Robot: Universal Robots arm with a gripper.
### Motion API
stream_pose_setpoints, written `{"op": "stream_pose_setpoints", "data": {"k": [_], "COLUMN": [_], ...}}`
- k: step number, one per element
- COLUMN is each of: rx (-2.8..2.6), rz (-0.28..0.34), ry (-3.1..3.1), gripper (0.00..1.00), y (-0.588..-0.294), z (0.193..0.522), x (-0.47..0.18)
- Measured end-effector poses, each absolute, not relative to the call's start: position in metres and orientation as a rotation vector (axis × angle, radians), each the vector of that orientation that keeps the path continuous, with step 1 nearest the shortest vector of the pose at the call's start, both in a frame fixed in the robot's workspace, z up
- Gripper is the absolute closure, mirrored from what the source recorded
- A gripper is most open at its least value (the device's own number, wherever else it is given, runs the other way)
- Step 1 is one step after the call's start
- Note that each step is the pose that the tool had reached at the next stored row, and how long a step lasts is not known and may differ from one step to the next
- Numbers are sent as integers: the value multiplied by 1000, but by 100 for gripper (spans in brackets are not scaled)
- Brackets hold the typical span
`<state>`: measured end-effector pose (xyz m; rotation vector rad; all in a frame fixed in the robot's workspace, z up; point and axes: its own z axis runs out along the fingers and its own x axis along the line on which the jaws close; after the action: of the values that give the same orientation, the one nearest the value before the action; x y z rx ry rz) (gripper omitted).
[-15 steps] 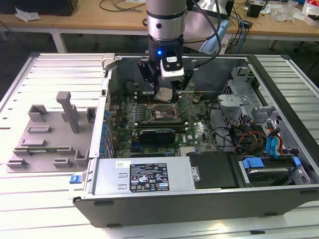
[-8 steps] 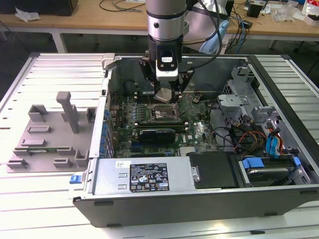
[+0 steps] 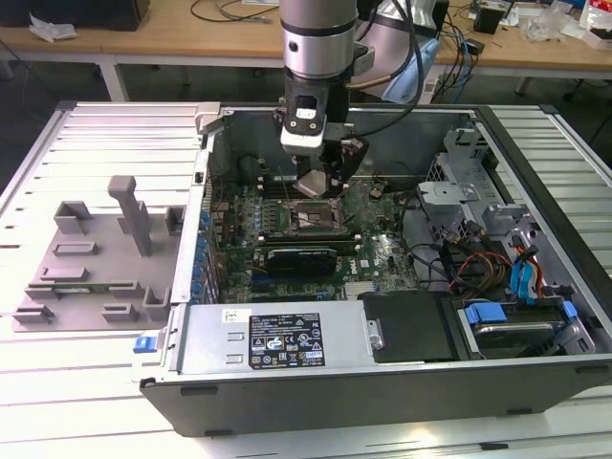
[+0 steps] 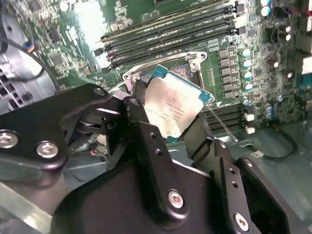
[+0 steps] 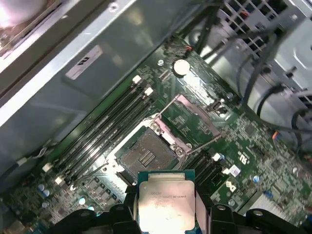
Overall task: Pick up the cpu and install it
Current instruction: 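Place the cpu into insertion slot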
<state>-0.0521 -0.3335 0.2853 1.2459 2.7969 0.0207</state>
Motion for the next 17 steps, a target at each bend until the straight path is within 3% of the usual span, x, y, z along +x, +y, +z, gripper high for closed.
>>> {"op": "stream_pose_setpoints", "data": {"k": [17], "rx": [1789], "rz": [-5], "ry": [2484], "gripper": [45], "y": [-334], "z": [284], "x": [-52]}}
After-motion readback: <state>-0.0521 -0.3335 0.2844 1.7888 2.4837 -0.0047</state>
